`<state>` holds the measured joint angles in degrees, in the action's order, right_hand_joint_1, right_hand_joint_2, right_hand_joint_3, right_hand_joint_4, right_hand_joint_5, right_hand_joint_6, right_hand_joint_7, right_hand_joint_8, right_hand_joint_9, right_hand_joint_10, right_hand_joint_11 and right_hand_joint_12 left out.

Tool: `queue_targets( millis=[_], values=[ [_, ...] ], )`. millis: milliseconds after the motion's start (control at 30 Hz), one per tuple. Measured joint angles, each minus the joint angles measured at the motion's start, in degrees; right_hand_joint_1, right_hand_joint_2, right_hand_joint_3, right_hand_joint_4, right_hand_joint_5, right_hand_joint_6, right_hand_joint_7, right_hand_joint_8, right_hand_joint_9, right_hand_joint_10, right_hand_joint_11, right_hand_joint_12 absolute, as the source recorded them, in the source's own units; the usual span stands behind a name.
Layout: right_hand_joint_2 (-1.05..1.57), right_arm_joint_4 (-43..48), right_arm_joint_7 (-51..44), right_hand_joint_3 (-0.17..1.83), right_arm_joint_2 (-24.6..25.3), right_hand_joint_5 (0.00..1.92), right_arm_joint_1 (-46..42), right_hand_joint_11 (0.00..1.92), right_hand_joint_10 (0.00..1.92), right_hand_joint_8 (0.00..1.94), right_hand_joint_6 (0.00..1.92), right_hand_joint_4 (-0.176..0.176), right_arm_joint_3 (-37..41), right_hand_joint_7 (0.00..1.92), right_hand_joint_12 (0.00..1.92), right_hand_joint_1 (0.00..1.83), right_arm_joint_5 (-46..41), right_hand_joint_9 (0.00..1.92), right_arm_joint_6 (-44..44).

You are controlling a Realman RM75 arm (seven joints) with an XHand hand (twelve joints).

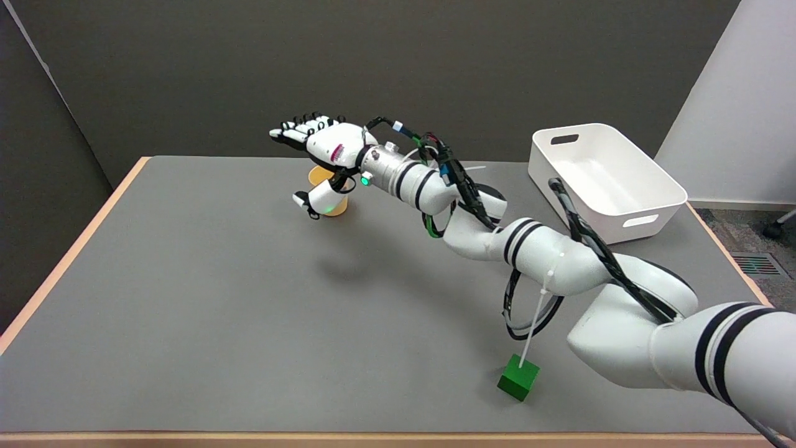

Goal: Pick up the yellow cup.

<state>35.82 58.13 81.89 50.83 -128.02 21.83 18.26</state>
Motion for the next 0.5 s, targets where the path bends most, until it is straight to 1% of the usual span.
queue_targets(
  millis=[100, 167, 200, 500],
  values=[
    [0.59, -1.4, -0.6, 1.01, 0.8, 0.07, 0.6, 0.01, 0.40, 0.04, 0.16, 0.031, -0.1, 0.10, 0.64, 0.65, 0.5, 0.04, -1.8],
    [0.62, -2.3, -1.0, 0.97, 1.2, 0.05, 1.0, 0.00, 0.42, 0.14, 0.23, 0.039, -0.1, 0.06, 0.72, 0.50, 0.7, 0.02, -2.9],
    [0.62, -2.8, -1.2, 0.96, 1.4, 0.04, 1.2, 0.00, 0.43, 0.17, 0.25, 0.041, -0.1, 0.05, 0.74, 0.45, 0.9, 0.02, -3.5],
    [0.63, -6.0, -2.2, 0.96, 2.7, 0.04, 2.4, 0.00, 0.42, 0.17, 0.25, 0.035, 0.1, 0.05, 0.72, 0.46, 1.8, 0.02, -7.6]
  ],
)
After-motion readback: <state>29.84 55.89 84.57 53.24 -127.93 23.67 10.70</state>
